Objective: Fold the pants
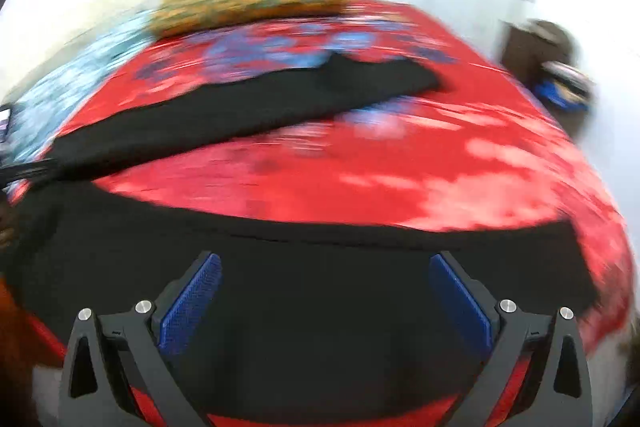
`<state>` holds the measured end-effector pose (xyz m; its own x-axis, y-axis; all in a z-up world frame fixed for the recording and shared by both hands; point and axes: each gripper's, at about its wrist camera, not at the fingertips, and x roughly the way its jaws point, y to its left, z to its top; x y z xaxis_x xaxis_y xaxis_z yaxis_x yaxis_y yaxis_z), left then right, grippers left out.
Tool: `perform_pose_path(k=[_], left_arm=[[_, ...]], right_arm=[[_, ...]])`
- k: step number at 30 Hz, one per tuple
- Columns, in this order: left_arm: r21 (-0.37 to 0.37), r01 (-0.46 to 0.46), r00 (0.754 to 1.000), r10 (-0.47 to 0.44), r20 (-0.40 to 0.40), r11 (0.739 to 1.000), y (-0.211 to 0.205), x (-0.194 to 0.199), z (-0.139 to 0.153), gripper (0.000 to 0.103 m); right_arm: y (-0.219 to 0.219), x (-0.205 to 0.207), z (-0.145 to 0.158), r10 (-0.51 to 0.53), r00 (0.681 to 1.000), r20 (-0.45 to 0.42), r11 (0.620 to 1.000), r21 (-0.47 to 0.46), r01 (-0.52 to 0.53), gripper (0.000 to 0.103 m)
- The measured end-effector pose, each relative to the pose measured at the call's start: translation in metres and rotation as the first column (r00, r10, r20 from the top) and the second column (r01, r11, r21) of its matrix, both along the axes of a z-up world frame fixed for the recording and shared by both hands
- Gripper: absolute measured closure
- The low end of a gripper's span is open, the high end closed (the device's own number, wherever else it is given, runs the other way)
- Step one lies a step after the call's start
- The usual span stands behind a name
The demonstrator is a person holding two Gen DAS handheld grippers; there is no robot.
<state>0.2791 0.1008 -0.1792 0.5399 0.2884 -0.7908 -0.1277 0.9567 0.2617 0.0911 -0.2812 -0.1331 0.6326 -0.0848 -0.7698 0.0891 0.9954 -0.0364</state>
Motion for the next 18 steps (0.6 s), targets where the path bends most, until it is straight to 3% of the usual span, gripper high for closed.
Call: perform_pose_path(k=[1, 4, 9, 12, 15, 18], left_arm=[[0.014, -0.017, 1.000, 0.017, -0.001, 1.000, 0.009, 0.002, -0.015, 0.000], [-0.139, -0.018, 0.998, 0.027, 0.060, 0.990, 0.032, -0.007, -0.025, 0.000], [-0.111, -0.011, 0.997, 0.019, 0.070, 0.994, 0.027, -0.008, -0.027, 0.000], [-0.122, -0.010, 0.997, 0.019, 0.078, 0.992, 0.029, -0.008, -0.027, 0.000], [-0.120, -0.008, 0.996, 0.018, 0.085, 0.993, 0.028, -0.007, -0.030, 0.000], [-0.113, -0.007, 0.996, 0.017, 0.092, 0.994, 0.027, -0.009, -0.031, 0.000]], right_arm=[[0.017, 0.012, 0.000, 0.056, 0.998, -0.012, 0.998, 0.009, -0.056, 0.000], [0.075, 0.054, 0.001, 0.218, 0.976, -0.016, 0.976, 0.012, -0.218, 0.000], [0.167, 0.149, 0.001, 0.415, 0.910, 0.022, 0.908, 0.054, -0.415, 0.000], [0.210, 0.209, -0.032, 0.495, 0.866, -0.069, 0.868, 0.094, -0.488, 0.000], [0.212, 0.259, -0.074, 0.492, 0.847, -0.202, 0.870, 0.135, -0.474, 0.001], [0.163, 0.285, -0.090, 0.432, 0.875, -0.218, 0.902, 0.093, -0.422, 0.001]])
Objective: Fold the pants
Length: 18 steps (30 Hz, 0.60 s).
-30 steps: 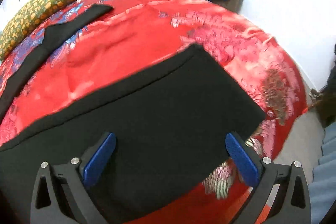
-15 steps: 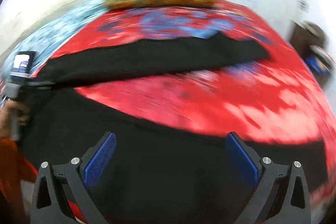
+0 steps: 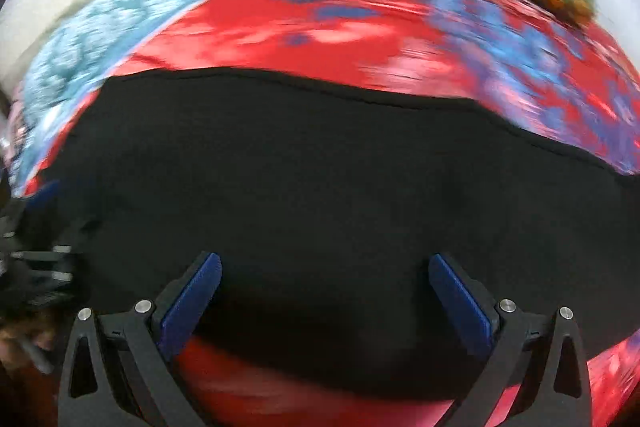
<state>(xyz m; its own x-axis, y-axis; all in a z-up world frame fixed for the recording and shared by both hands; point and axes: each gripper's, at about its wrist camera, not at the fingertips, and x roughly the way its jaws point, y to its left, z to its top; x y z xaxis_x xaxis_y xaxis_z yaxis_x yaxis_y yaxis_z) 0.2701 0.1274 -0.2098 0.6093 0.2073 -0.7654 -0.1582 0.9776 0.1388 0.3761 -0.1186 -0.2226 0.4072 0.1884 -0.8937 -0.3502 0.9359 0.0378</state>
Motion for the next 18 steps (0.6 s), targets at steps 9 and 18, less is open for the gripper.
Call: perform_pose_path(k=[9, 18], left_arm=[[0.058, -0.003, 1.000, 0.002, 0.016, 0.998, -0.008, 0.000, -0.004, 0.000], [0.087, -0.007, 1.000, 0.005, 0.020, 0.996, -0.010, 0.002, -0.006, 0.001]], right_arm=[[-0.271, 0.061, 0.005, -0.359, 0.928, 0.101, 0.931, -0.034, 0.364, 0.001], [-0.479, 0.021, 0.053, -0.806, 0.562, 0.186, 0.581, 0.071, 0.811, 0.001]])
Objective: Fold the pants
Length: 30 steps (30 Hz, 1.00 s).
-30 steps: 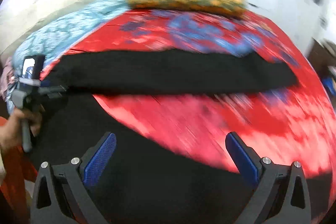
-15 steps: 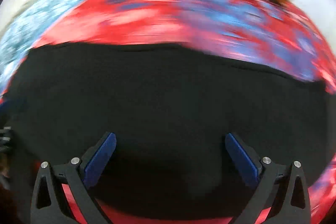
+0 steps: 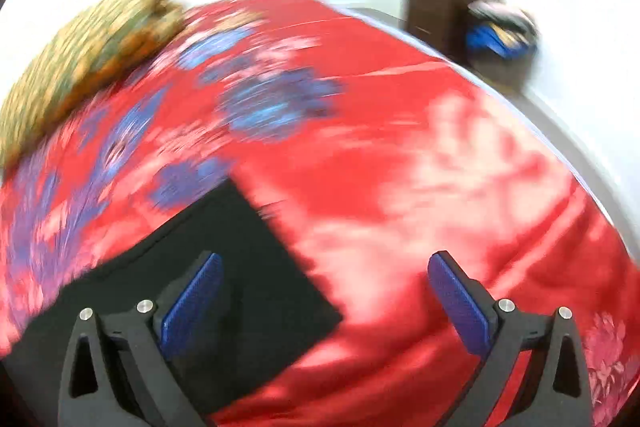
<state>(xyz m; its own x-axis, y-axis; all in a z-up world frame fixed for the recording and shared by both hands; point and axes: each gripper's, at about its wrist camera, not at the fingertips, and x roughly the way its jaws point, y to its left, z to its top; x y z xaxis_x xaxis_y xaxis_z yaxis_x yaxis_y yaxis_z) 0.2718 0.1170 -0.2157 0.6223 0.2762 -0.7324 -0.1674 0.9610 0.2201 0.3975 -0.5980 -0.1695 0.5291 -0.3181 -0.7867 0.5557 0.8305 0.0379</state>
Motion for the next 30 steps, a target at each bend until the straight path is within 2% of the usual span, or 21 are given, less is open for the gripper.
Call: perform_pose_path(k=[2, 4, 6, 9, 11, 13, 14, 15, 17, 19, 24, 30], left_arm=[[0.012, -0.001, 1.000, 0.001, 0.000, 1.000, -0.001, 0.000, 0.000, 0.001], [0.020, -0.001, 1.000, 0.001, 0.000, 1.000, -0.003, 0.001, 0.000, 0.001], [0.027, -0.001, 1.000, 0.001, 0.000, 1.000, -0.003, 0.001, 0.000, 0.001], [0.026, -0.001, 1.000, 0.001, 0.001, 1.000, -0.003, 0.000, 0.000, 0.001], [0.024, -0.001, 1.000, 0.001, 0.000, 1.000, -0.003, 0.000, 0.000, 0.001], [0.016, -0.001, 1.000, 0.001, -0.001, 1.000, -0.003, 0.000, 0.000, 0.001], [0.013, -0.001, 1.000, 0.001, -0.002, 1.000, -0.002, 0.000, 0.000, 0.001], [0.009, -0.001, 1.000, 0.001, -0.002, 1.000, -0.002, 0.000, 0.000, 0.001], [0.005, 0.000, 1.000, 0.000, -0.002, 1.000, -0.001, 0.000, 0.000, 0.001], [0.002, 0.000, 1.000, 0.000, -0.003, 1.000, 0.000, 0.001, 0.000, 0.001], [0.000, 0.000, 1.000, 0.000, -0.005, 1.000, 0.000, 0.001, -0.001, 0.001], [0.009, -0.006, 0.999, 0.006, -0.033, 1.000, -0.002, 0.003, 0.006, 0.001]], right_arm=[[0.010, -0.002, 0.004, 0.087, 0.996, -0.017, 0.996, -0.013, -0.087, 0.001], [0.045, 0.004, 0.001, 0.257, 0.964, -0.069, 0.964, -0.049, -0.260, 0.001], [0.098, 0.003, -0.003, 0.440, 0.894, -0.085, 0.895, -0.034, -0.444, 0.001], [0.172, 0.000, -0.012, 0.596, 0.798, -0.094, 0.800, -0.019, -0.600, 0.001], [0.198, -0.009, -0.022, 0.630, 0.771, -0.096, 0.775, 0.014, -0.631, 0.002], [0.201, -0.002, -0.038, 0.592, 0.786, -0.176, 0.800, 0.011, -0.600, 0.001], [0.193, -0.003, -0.044, 0.555, 0.809, -0.195, 0.827, 0.020, -0.562, 0.000], [0.182, -0.007, -0.040, 0.516, 0.839, -0.171, 0.854, 0.020, -0.520, 0.001], [0.162, -0.015, -0.032, 0.402, 0.892, -0.207, 0.912, 0.001, -0.411, 0.001], [0.147, -0.027, -0.026, 0.327, 0.921, -0.213, 0.944, 0.031, -0.328, 0.001], [0.131, -0.069, -0.002, 0.259, 0.956, -0.140, 0.966, 0.059, -0.253, 0.001], [0.122, -0.092, -0.016, 0.251, 0.960, -0.121, 0.962, 0.141, -0.234, 0.001]])
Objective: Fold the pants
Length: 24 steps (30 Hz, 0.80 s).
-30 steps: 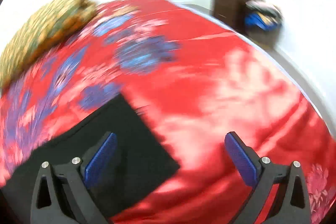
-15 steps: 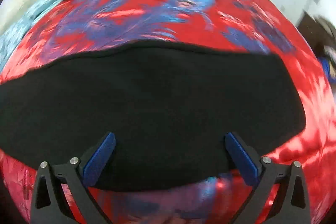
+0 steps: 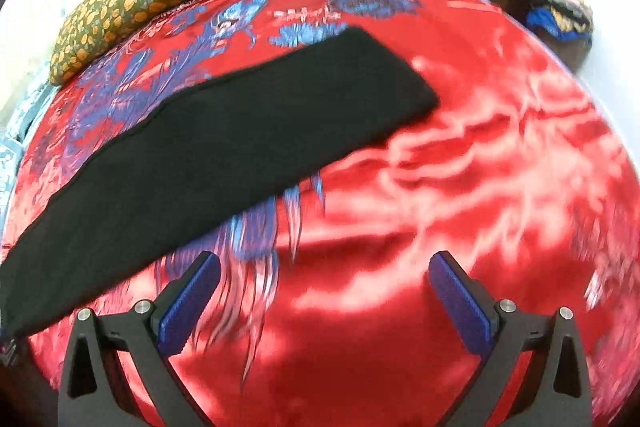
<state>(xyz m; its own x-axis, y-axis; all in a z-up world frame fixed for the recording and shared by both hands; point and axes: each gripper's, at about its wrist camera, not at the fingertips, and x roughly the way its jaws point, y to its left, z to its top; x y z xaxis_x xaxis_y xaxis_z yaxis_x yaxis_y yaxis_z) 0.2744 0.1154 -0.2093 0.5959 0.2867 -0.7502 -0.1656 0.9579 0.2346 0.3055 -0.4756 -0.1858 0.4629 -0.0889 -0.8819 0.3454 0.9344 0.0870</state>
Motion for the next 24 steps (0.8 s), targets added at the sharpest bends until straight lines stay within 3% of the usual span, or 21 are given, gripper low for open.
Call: perform_pose_path(k=[3, 7, 10, 13, 15, 16, 18, 24], left_arm=[[-0.018, 0.001, 1.000, -0.002, -0.027, 1.000, -0.011, 0.003, 0.029, 0.001], [-0.046, 0.115, 0.992, -0.112, 0.054, 0.992, -0.044, 0.029, 0.064, 0.001], [-0.072, 0.156, 0.987, -0.157, -0.011, 0.985, -0.065, 0.072, 0.046, 0.001], [-0.091, 0.121, 0.982, -0.133, -0.135, 0.988, -0.068, 0.096, -0.008, 0.000], [-0.159, 0.122, 0.989, -0.133, -0.062, 0.980, -0.058, 0.089, -0.016, 0.000], [-0.181, 0.121, 0.989, -0.134, -0.064, 0.976, -0.056, 0.090, -0.016, 0.000], [-0.180, 0.125, 0.989, -0.137, -0.053, 0.976, -0.056, 0.089, -0.018, 0.000], [-0.167, 0.130, 0.990, -0.138, -0.034, 0.977, -0.057, 0.089, -0.020, 0.001]], right_arm=[[-0.012, -0.005, 0.003, 0.002, 1.000, 0.021, 0.998, 0.063, -0.004, 0.001], [-0.044, 0.010, 0.025, 0.013, 0.997, 0.076, 1.000, -0.018, -0.011, 0.001], [-0.084, 0.039, 0.039, -0.002, 0.994, 0.109, 1.000, -0.022, 0.005, 0.001], [-0.111, 0.066, 0.040, 0.000, 0.995, 0.096, 1.000, 0.002, 0.000, 0.001], [-0.123, 0.086, 0.036, 0.015, 0.995, 0.101, 0.999, 0.032, -0.018, 0.005], [-0.125, 0.093, 0.034, 0.027, 0.994, 0.102, 0.999, 0.036, -0.030, 0.007], [-0.128, 0.115, 0.024, 0.057, 0.995, 0.087, 0.997, 0.040, -0.061, 0.024], [-0.127, 0.168, -0.003, 0.091, 0.995, 0.042, 0.996, -0.018, -0.090, 0.028]])
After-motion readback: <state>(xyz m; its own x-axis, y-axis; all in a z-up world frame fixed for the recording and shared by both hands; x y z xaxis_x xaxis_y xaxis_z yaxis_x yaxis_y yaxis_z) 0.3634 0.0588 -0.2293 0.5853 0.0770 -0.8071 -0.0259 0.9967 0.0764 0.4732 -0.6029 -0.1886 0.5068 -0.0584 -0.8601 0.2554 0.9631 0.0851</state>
